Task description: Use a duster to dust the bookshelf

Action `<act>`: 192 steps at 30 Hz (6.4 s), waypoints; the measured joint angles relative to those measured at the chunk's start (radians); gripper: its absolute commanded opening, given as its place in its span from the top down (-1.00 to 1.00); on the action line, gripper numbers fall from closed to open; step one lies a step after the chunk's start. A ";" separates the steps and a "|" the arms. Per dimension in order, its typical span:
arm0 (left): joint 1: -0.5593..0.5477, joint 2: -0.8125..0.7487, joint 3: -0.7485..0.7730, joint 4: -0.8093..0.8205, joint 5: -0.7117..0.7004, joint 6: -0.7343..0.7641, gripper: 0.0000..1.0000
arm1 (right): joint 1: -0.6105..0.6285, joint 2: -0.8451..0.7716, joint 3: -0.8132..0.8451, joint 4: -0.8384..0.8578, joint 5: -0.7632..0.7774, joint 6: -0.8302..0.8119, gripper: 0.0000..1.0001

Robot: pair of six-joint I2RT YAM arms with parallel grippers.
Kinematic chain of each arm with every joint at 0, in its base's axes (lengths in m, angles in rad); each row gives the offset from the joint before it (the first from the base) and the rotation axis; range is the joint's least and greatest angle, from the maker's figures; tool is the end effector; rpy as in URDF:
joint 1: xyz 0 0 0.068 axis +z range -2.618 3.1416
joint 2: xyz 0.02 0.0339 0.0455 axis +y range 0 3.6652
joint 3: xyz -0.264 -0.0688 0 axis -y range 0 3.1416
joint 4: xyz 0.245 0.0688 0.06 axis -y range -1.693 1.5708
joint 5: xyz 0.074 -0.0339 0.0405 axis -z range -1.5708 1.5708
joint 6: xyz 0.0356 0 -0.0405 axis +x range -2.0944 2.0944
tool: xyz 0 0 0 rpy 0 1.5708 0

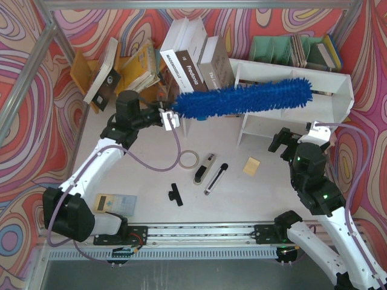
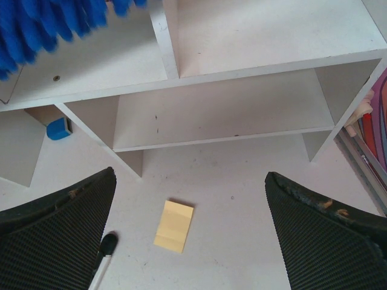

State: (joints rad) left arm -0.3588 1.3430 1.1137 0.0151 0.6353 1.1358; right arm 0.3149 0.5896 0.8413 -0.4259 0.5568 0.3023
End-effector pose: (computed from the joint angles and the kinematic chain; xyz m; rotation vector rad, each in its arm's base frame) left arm 0.2856 -0.1297 0.3516 1.4724 0.9324 0.0016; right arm 0.1252 0.0210 0.3614 0.3904 1.6736 -0.0290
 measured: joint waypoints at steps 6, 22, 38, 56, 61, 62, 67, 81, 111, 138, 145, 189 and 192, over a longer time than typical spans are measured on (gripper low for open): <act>0.020 -0.032 0.100 -0.015 -0.009 0.005 1.00 | 0.000 0.000 0.000 0.000 0.000 0.000 -0.97; 0.023 -0.085 -0.007 0.048 -0.021 -0.052 1.00 | 0.000 -0.001 0.000 0.002 -0.008 0.000 -0.97; -0.079 -0.014 -0.160 0.174 -0.069 -0.108 1.00 | 0.000 0.000 0.000 0.002 -0.008 0.000 -0.98; -0.194 -0.216 -0.047 0.010 -0.211 -0.300 1.00 | 0.000 -0.015 0.000 0.002 -0.012 0.000 -0.98; -0.305 -0.222 -0.027 -0.059 -0.375 -0.432 1.00 | 0.000 -0.020 0.000 0.002 -0.015 0.000 -0.98; -0.335 -0.226 -0.025 -0.061 -0.407 -0.463 1.00 | 0.000 -0.020 0.000 0.002 -0.015 0.000 -0.97; -0.481 -0.238 0.008 -0.074 -0.554 -0.609 1.00 | 0.000 -0.020 0.000 0.002 -0.015 0.000 -0.97; -0.664 0.026 0.423 -0.370 -1.012 -1.135 1.00 | 0.000 -0.026 0.000 0.002 -0.016 0.001 -0.97; -0.824 0.636 1.220 -1.044 -1.411 -1.644 1.00 | 0.000 -0.040 0.000 0.002 -0.016 0.001 -0.97; -0.970 0.694 1.300 -1.037 -1.246 -1.538 1.00 | 0.000 -0.042 0.000 0.001 0.000 0.002 -0.98; -1.056 0.625 1.152 -0.885 -1.262 -1.410 1.00 | 0.000 -0.053 0.000 0.001 0.011 0.002 -0.97; -0.921 0.624 1.164 -0.973 -1.160 -1.482 1.00 | 0.000 -0.388 -0.091 0.143 0.044 -0.017 -0.98; -0.951 0.624 1.164 -0.955 -1.147 -1.449 1.00 | 0.000 -0.388 -0.091 0.146 0.076 -0.013 -0.97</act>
State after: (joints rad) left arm -1.3098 1.9667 2.2780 -0.9398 -0.5121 -0.3130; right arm 0.3145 0.2020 0.7502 -0.2798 0.6331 0.2897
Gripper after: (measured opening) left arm 0.343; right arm 0.987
